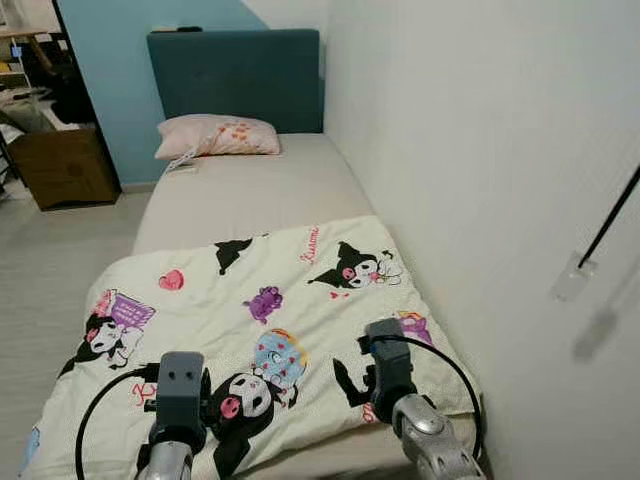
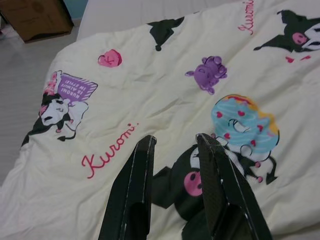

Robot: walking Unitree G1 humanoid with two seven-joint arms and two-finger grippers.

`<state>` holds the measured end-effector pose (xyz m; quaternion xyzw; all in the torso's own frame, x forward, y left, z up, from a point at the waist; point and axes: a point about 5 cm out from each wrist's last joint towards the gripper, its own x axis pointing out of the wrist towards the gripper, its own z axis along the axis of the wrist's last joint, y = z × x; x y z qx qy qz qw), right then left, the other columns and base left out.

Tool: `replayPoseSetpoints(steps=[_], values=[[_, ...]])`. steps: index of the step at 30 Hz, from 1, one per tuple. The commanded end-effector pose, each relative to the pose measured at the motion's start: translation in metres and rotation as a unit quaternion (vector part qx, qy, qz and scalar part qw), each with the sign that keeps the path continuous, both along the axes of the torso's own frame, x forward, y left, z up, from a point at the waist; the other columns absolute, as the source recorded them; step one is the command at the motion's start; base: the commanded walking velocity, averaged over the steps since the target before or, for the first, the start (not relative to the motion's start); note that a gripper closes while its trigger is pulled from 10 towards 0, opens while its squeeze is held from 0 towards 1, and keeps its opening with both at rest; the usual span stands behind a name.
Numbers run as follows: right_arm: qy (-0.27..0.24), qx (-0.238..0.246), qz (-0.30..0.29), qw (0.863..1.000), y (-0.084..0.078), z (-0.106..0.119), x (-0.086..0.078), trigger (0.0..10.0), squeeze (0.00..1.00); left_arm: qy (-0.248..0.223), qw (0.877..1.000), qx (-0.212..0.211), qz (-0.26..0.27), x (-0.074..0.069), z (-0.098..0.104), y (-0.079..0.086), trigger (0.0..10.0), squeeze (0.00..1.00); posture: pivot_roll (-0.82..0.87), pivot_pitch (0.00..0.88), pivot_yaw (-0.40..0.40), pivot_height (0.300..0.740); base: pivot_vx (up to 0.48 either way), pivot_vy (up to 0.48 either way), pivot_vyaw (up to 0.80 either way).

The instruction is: Clean up the room

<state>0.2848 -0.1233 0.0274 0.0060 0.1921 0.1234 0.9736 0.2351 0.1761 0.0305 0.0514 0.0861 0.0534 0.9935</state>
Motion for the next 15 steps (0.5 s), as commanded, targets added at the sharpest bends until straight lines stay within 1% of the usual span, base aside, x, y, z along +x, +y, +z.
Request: replayPoseSetpoints(steps=[1, 5, 6, 8, 9, 11, 12, 15], values=[[0.013, 0.016, -0.025, 0.999, -0.003, -0.003, 0.001, 10.0, 0.0, 0.012, 1.0, 0.011, -0.01, 0.002, -0.003, 0.001, 10.0, 0.0, -0.05, 0.002, 0.011, 0.655, 0.0, 0.0, 0.0], [0.015, 0.017, -0.03, 0.999, -0.007, -0.005, -0.002, 10.0, 0.0, 0.019, 1.0, 0.01, -0.019, 0.004, -0.005, -0.003, 10.0, 0.0, -0.06, 0.013, 0.019, 0.655, 0.0, 0.0, 0.0], [0.015, 0.018, -0.027, 0.999, -0.009, -0.006, -0.004, 10.0, 0.0, 0.022, 0.999, 0.009, -0.026, 0.004, -0.006, -0.007, 10.0, 0.0, -0.07, 0.017, 0.026, 0.655, 0.0, 0.0, 0.0], [0.016, 0.019, -0.025, 0.999, -0.011, -0.005, -0.004, 10.0, 0.0, 0.023, 0.999, 0.009, -0.029, 0.004, -0.007, -0.009, 10.0, 0.0, -0.07, 0.019, 0.028, 0.655, 0.0, 0.0, 0.0], [0.02, 0.023, -0.017, 0.999, -0.012, -0.006, -0.007, 10.0, 0.0, 0.026, 0.999, 0.008, -0.035, 0.003, -0.008, -0.013, 10.0, 0.0, -0.07, 0.029, 0.034, 0.655, 0.0, 0.0, 0.0], [0.022, 0.025, -0.015, 0.999, -0.011, -0.007, -0.008, 10.0, 0.0, 0.026, 0.999, 0.008, -0.037, 0.003, -0.008, -0.014, 10.0, 0.0, -0.07, 0.029, 0.034, 0.655, 0.0, 0.0, 0.0], [0.027, 0.027, -0.005, 0.999, -0.011, -0.008, -0.01, 10.0, 0.0, 0.029, 0.999, 0.008, -0.038, 0.003, -0.009, -0.015, 10.0, 0.0, -0.06, 0.04, 0.043, 0.655, 0.0, 0.0, 0.0], [0.031, 0.031, -0.005, 0.999, -0.011, -0.009, -0.011, 10.0, 0.0, 0.032, 0.999, 0.007, -0.037, 0.005, -0.009, -0.015, 10.0, 0.0, -0.06, 0.043, 0.046, 0.655, 0.0, 0.0, 0.0]])
